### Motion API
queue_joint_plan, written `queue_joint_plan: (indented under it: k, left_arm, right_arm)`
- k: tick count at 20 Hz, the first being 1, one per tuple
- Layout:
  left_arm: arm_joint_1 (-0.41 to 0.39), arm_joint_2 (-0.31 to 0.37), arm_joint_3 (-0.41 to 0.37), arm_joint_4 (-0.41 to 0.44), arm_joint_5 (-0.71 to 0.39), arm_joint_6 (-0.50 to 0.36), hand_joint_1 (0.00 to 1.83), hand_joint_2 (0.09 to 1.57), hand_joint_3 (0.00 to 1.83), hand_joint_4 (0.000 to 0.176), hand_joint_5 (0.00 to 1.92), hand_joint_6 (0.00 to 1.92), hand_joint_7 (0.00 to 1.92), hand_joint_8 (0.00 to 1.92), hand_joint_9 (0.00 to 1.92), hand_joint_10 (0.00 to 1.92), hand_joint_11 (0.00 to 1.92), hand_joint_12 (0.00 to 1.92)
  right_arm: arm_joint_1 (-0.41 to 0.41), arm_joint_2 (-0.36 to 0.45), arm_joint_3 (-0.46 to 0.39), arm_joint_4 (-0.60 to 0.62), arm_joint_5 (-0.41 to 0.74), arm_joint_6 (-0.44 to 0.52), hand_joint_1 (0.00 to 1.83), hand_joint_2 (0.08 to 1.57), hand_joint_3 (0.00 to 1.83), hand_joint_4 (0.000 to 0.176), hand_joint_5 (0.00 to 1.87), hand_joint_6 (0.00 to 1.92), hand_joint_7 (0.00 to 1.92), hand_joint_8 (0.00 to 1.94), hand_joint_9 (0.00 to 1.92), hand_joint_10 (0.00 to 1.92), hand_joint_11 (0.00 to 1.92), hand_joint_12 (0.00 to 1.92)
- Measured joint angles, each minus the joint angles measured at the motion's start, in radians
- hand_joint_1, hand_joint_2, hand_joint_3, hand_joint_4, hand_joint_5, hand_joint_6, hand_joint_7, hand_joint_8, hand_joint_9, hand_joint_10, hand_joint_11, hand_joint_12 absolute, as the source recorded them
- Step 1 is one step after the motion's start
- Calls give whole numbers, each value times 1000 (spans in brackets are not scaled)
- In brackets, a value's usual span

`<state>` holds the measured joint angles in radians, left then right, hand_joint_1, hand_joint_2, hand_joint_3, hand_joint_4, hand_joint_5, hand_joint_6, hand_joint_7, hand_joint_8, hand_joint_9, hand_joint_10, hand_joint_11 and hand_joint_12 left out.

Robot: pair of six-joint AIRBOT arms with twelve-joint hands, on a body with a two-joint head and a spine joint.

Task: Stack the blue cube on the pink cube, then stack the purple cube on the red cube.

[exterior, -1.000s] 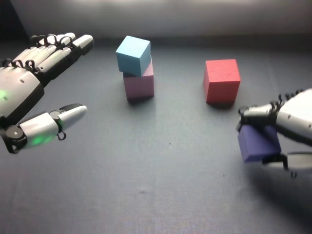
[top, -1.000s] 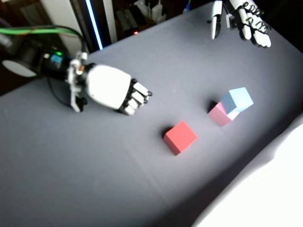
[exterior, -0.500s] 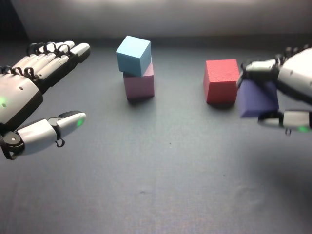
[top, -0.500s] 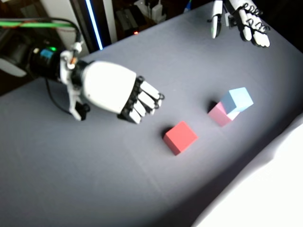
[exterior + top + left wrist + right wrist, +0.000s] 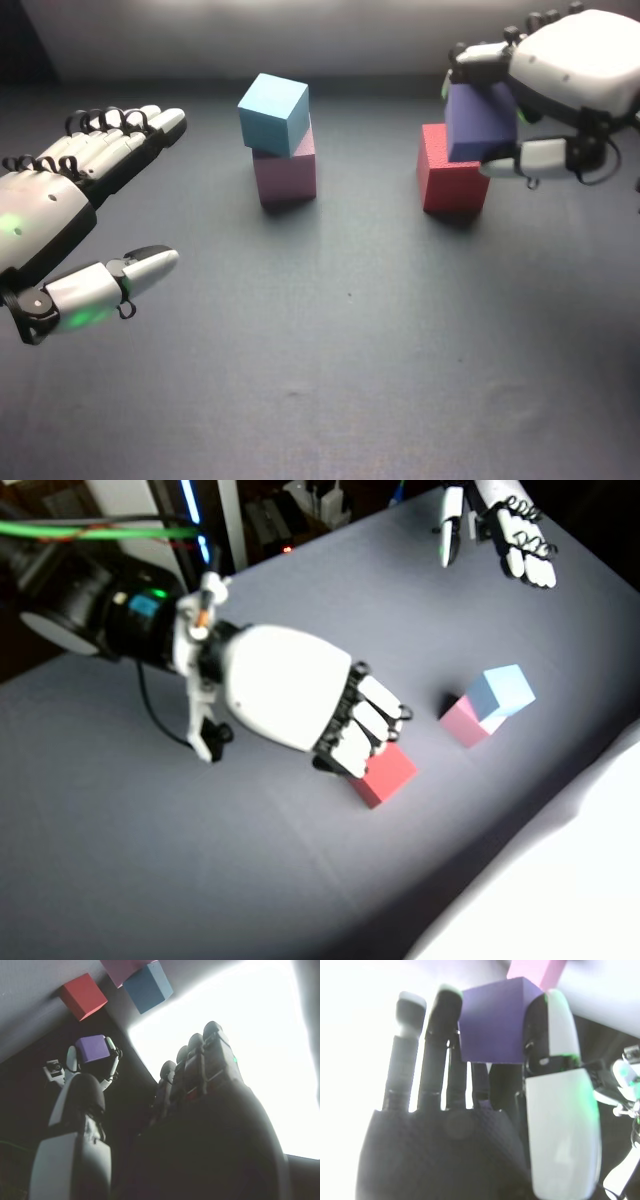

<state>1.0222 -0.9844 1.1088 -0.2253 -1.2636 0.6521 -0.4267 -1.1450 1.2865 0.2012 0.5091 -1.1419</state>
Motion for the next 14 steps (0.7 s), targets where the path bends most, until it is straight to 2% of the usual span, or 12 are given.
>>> queue_joint_plan:
  k: [1, 2, 3, 4, 5, 6, 7, 8, 9, 10, 12, 14]
  left_arm:
    - [3, -9, 5, -2, -6, -3, 689, 1310, 0, 78, 0, 0, 0, 0, 0, 0, 0, 0]
    - [5, -17, 5, -11, -2, -7, 680, 1307, 0, 84, 0, 0, 0, 0, 0, 0, 0, 0]
    - [7, -27, 9, -11, 5, -8, 675, 1302, 0, 84, 0, 0, 0, 0, 0, 0, 0, 0]
    - [10, -29, 12, -7, 14, -16, 642, 1297, 0, 84, 0, 0, 0, 0, 0, 0, 0, 0]
    - [13, -29, 12, -2, 15, -20, 634, 1297, 0, 93, 0, 0, 0, 0, 0, 0, 0, 0]
    - [13, -32, 12, -3, 12, -23, 631, 1296, 0, 101, 0, 0, 0, 0, 0, 0, 0, 0]
    - [14, -37, 12, -8, 8, -25, 637, 1292, 0, 121, 0, 0, 0, 0, 0, 0, 0, 0]
    - [18, -42, 12, -11, 8, -27, 641, 1291, 0, 134, 0, 0, 0, 0, 0, 0, 0, 0]
    - [20, -44, 12, -10, 14, -30, 639, 1287, 0, 139, 0, 0, 0, 0, 0, 0, 0, 0]
    - [22, -47, 14, -5, 13, -34, 575, 1280, 0, 154, 0, 0, 0, 0, 0, 0, 0, 0]
    - [25, -47, 14, -3, 14, -38, 541, 1273, 0, 160, 0, 0, 0, 0, 0, 0, 0, 0]
    - [25, -48, 15, -7, 14, -40, 554, 1271, 0, 167, 0, 0, 0, 0, 0, 0, 0, 0]
  right_arm:
    - [7, -11, 11, 0, -14, 0, 1164, 1275, 0, 0, 638, 1359, 768, 1503, 758, 1414, 677, 1810]
    - [13, -23, 22, 0, -27, -1, 1156, 1273, 0, 0, 658, 1358, 756, 1496, 752, 1391, 674, 1788]
    - [20, -35, 31, 0, -41, -5, 1292, 1248, 0, 0, 659, 1291, 715, 1417, 797, 1529, 694, 1761]
    - [26, -48, 42, 1, -63, -10, 1203, 1266, 3, 0, 644, 1301, 765, 1514, 800, 1516, 741, 1839]
    - [30, -56, 50, 28, -76, -40, 1199, 1271, 2, 0, 622, 1296, 792, 1540, 889, 1565, 842, 1902]
    - [35, -60, 50, 68, -90, -96, 1193, 1271, 0, 0, 629, 1306, 791, 1529, 835, 1503, 775, 1868]
    - [45, -63, 54, 118, -105, -172, 1188, 1272, 0, 0, 645, 1289, 773, 1554, 776, 1472, 692, 1841]
    - [49, -67, 63, 136, -109, -194, 1293, 1255, 0, 0, 645, 1301, 721, 1435, 758, 1566, 558, 1771]
    - [49, -70, 70, 143, -110, -196, 1312, 1252, 0, 0, 641, 1329, 704, 1399, 765, 1570, 534, 1755]
    - [49, -76, 79, 149, -115, -197, 1168, 1282, 6, 0, 635, 1392, 711, 1506, 688, 1386, 548, 1761]
    - [48, -82, 85, 157, -130, -198, 1122, 1298, 0, 0, 626, 1447, 701, 1513, 682, 1227, 534, 1724]
    - [49, -86, 92, 163, -137, -198, 1117, 1306, 0, 0, 598, 1477, 707, 1516, 701, 1237, 551, 1735]
